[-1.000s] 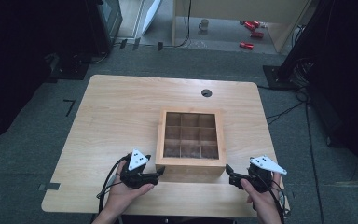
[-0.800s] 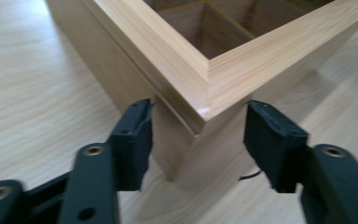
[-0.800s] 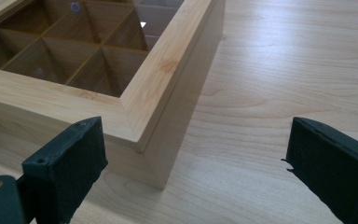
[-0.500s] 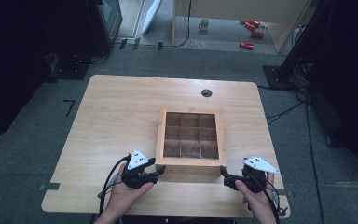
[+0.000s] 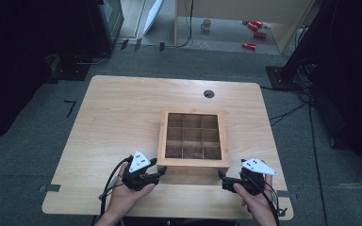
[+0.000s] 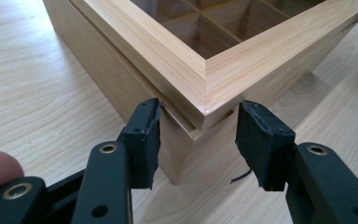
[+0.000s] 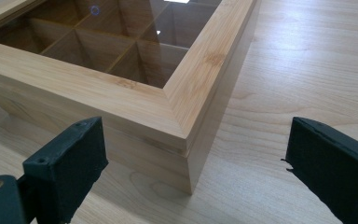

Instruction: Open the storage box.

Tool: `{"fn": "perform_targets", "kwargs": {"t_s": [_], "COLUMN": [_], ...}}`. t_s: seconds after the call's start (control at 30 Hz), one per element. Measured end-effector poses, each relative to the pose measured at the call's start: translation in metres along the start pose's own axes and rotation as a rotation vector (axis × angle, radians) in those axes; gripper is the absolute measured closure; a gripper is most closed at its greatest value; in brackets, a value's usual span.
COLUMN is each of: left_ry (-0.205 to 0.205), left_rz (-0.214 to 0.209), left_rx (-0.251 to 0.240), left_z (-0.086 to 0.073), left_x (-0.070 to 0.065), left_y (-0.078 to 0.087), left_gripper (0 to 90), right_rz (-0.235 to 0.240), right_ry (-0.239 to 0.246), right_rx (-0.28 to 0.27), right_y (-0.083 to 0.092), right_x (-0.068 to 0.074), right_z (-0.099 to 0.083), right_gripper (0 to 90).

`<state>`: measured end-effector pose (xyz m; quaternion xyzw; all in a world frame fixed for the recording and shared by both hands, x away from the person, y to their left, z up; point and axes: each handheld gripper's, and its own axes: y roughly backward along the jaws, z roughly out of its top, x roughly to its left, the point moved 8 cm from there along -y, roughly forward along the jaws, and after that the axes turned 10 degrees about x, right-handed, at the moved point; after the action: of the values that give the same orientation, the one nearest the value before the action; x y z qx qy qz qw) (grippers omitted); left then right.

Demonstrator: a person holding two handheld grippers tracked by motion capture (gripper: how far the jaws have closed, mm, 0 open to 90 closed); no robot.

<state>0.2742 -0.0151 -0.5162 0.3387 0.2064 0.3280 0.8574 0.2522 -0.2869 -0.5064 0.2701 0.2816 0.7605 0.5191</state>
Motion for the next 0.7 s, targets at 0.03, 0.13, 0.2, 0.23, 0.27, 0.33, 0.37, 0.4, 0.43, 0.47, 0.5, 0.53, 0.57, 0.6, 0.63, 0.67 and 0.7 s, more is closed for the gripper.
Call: {"fn": "perform_targets", "kwargs": {"t_s": [0.03,0.13,0.2,0.23,0.27,0.33,0.37,0.4,0.43,0.47,0.5,0.53,0.57,0.6,0.63,0.67,0.7], "left_ry": [0.000,-0.008,-0.010,-0.011,-0.012,-0.015,-0.017,-0.017,-0.016,-0.016,-0.016,-0.016,-0.011,-0.011,-0.002,-0.002,-0.001], "left_rz": [0.000,0.001,-0.001,-0.003,-0.004,-0.004,-0.004,-0.004,-0.006,-0.006,-0.006,-0.006,-0.010,-0.010,-0.018,-0.018,-0.021], "left_rx": [0.000,-0.004,-0.007,-0.010,-0.010,-0.012,-0.012,-0.012,-0.013,-0.014,-0.014,-0.017,-0.018,-0.018,-0.018,-0.018,-0.019], "left_z": [0.000,0.002,0.003,0.004,0.005,0.005,0.006,0.006,0.006,0.006,0.006,0.006,0.007,0.007,0.007,0.007,0.008], "left_x": [0.000,-0.001,-0.001,-0.001,-0.001,-0.002,-0.002,-0.002,-0.002,-0.002,-0.002,-0.001,-0.001,-0.001,-0.001,-0.001,-0.001], "left_y": [0.000,0.001,0.002,0.003,0.003,0.003,0.003,0.003,0.003,0.003,0.003,0.004,0.004,0.004,0.004,0.004,0.004], "left_gripper": [50.8,50.9,50.9,50.8,50.7,50.6,50.6,50.6,50.6,50.3,50.3,50.2,50.0,49.8,49.4,49.2,48.9], "right_rz": [0.000,0.005,0.006,0.008,0.012,0.015,0.023,0.023,0.022,0.030,0.034,0.045,0.055,0.055,0.072,0.072,0.091], "right_ry": [0.000,0.002,0.002,0.005,0.009,0.007,0.001,0.001,-0.002,-0.001,0.002,0.003,0.008,0.008,0.013,0.013,0.014], "right_rx": [0.000,0.000,0.001,0.002,0.002,0.005,-0.001,-0.001,-0.007,-0.016,-0.024,-0.031,-0.037,-0.037,-0.051,-0.051,-0.060], "right_y": [0.000,-0.004,-0.005,-0.006,-0.008,-0.012,-0.014,-0.014,-0.015,-0.015,-0.015,-0.015,-0.015,-0.015,-0.015,-0.015,-0.016], "right_x": [0.000,0.001,0.001,0.001,0.001,0.001,0.002,0.002,0.002,0.003,0.003,0.005,0.007,0.007,0.009,0.009,0.011], "right_z": [0.000,-0.001,-0.002,-0.002,-0.003,-0.004,-0.005,-0.005,-0.005,-0.004,-0.003,-0.003,-0.002,-0.002,-0.002,-0.002,-0.002], "right_gripper": [4.7,5.1,5.3,5.6,6.1,7.5,11.9,11.9,14.1,15.3,19.3,25.1,28.1,28.1,31.6,31.6,33.7]}}
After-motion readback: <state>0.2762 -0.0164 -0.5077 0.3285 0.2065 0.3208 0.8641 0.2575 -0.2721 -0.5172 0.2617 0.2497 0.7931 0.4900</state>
